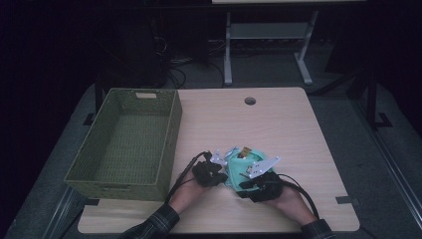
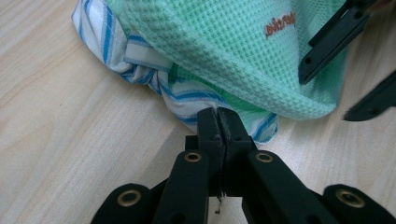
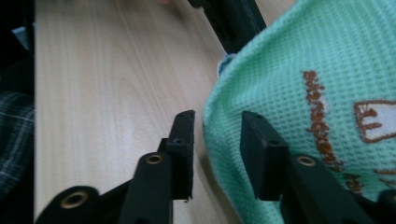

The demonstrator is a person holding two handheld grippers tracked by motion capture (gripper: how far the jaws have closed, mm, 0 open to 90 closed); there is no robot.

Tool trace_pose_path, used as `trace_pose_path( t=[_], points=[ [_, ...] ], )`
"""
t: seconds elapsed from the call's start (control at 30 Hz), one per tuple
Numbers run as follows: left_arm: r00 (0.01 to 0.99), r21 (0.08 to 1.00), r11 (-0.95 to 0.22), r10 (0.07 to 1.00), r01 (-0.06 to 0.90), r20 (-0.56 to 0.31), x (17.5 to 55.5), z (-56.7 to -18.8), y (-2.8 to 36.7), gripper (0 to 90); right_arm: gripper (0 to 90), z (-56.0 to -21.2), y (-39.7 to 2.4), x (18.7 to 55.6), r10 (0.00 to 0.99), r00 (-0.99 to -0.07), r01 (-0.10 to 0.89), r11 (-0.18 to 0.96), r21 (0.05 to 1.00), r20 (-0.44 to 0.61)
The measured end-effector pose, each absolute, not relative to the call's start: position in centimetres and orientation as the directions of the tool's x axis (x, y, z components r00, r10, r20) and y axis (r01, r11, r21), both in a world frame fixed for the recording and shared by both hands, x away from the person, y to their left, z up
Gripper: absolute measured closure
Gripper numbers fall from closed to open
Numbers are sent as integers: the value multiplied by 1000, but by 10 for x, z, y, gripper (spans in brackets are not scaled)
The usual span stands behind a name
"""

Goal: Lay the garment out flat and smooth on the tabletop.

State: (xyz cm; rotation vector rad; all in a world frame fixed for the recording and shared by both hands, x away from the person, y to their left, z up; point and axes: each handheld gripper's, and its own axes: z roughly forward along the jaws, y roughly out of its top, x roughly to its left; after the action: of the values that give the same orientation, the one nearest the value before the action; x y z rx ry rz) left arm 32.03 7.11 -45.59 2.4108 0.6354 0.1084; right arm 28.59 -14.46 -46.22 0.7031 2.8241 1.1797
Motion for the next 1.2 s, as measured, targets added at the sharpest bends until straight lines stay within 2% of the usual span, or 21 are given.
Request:
trace_pose_path(
  t=[0.17, 0.2, 0.27, 0.5, 0.67, 0.9, 1.2],
  points=[
    [879, 601, -681, 470, 419, -80, 320, -456, 71, 887, 748, -466, -144, 285, 409, -902, 389, 635, 668, 137],
    [879, 600, -681, 470, 420, -82, 320, -456, 71, 887, 822, -465, -144, 284, 414, -901, 387, 639, 665, 127],
    [879, 597, -682, 470, 421, -82, 321, -455, 71, 888, 866, -466, -145, 285, 403, -909, 366, 650, 666, 106],
    [860, 599, -680, 510, 422, -27, 331, -452, 68, 891, 877, -460, -153, 283, 402, -910, 359, 650, 669, 98],
    [816, 608, -659, 577, 443, 30, 349, -448, 73, 892, 877, -458, -166, 281, 419, -901, 380, 636, 672, 112],
    [730, 638, -590, 680, 495, 63, 378, -441, 91, 893, 877, -456, -184, 277, 442, -889, 400, 616, 678, 122],
    [660, 682, -519, 748, 515, 71, 397, -435, 104, 893, 880, -459, -206, 266, 469, -872, 435, 613, 660, 139]
  ],
)
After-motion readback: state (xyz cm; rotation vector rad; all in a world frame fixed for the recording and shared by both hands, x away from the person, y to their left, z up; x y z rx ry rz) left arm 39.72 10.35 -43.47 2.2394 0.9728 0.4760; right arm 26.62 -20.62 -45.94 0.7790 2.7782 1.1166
